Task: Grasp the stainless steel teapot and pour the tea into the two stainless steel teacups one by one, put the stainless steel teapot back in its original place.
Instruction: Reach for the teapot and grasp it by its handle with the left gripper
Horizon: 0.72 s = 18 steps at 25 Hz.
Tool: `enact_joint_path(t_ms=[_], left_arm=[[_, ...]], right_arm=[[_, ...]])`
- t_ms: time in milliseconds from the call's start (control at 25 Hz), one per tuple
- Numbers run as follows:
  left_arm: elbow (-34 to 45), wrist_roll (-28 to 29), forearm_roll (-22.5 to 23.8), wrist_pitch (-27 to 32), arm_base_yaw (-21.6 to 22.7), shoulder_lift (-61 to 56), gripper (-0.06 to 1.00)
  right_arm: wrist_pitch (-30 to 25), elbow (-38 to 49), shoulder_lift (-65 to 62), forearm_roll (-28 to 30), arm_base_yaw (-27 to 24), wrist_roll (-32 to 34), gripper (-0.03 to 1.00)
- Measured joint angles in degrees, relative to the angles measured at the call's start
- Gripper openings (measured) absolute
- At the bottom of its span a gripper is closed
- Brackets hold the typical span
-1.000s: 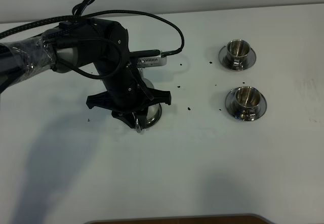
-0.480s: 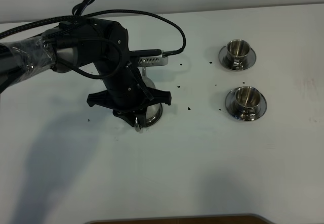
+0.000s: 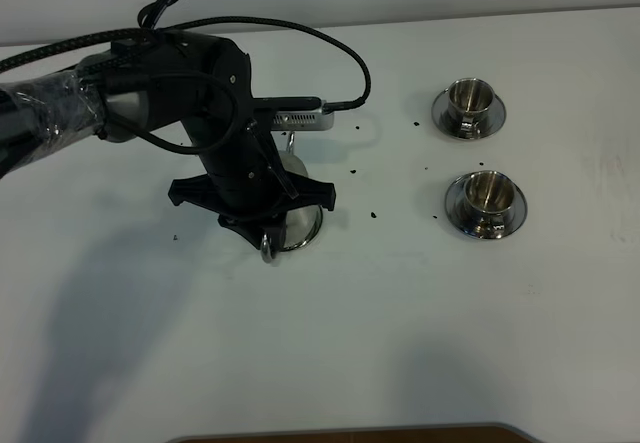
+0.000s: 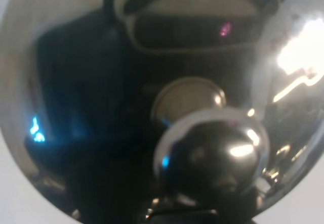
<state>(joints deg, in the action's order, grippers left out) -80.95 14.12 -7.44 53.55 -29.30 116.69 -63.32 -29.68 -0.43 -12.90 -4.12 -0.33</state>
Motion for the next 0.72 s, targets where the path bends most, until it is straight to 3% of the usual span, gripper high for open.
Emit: enact_joint_path(t_ms=[720], left_arm=[[-1.5, -2.5, 2.4, 1.2, 0.0, -0.4, 0.24]], right_arm=[[0.0, 0.0, 0.0, 0.0, 0.0, 0.0, 0.48]])
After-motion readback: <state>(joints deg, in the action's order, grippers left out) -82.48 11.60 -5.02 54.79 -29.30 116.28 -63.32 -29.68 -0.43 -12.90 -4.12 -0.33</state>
